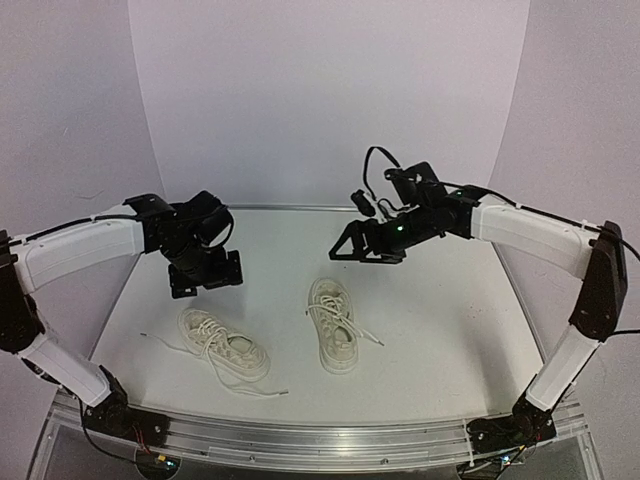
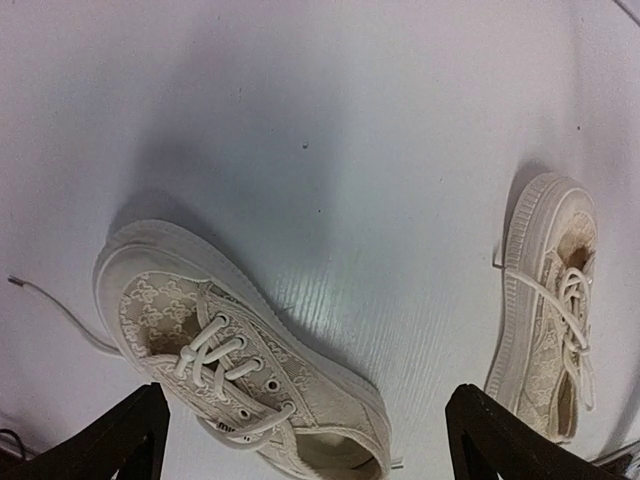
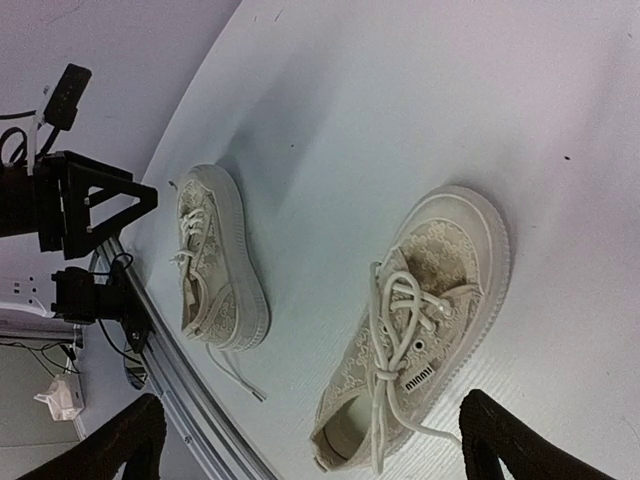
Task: Tie the shoes
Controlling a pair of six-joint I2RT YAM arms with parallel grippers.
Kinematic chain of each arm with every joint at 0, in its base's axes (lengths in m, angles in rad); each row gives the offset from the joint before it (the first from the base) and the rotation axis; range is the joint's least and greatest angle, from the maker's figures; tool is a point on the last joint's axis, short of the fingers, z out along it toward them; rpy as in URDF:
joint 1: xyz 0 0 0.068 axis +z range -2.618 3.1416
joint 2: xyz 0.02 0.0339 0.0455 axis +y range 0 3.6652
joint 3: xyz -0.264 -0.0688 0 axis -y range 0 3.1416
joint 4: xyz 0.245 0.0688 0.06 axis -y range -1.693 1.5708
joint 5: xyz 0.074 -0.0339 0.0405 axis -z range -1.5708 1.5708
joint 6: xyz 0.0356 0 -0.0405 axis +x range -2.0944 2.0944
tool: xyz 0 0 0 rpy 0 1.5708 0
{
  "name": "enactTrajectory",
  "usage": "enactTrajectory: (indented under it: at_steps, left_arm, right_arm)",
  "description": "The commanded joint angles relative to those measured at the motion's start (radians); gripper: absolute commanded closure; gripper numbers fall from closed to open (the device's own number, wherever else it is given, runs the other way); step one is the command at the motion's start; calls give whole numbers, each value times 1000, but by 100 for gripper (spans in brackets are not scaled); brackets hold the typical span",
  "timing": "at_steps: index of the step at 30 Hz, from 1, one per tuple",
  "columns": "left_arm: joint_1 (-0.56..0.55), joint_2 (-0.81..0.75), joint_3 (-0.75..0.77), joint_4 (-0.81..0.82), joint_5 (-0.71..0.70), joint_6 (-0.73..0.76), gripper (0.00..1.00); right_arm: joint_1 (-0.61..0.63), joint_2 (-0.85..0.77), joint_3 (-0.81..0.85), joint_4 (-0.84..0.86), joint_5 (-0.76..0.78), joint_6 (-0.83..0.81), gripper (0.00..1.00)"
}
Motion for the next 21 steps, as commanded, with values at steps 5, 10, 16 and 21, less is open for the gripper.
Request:
enactTrajectory:
  at_steps: [5,10,16,21]
  left_arm:
    - [11,-384,-384,146,-22,-342,0]
    - [19,-465,-501,157,-45,-435,0]
    - [21,-519,-618,249,-47,-526,0]
    - [23,-544,-680,297,-54,-593,1]
  right_arm:
    - [229,274,255,-12,-2,-36,6]
    - [321,437,398,-15,-10,-33,14]
    - [377,588,528,-43,17,-33,28]
    - [402,683,623,-86,79,-54,31]
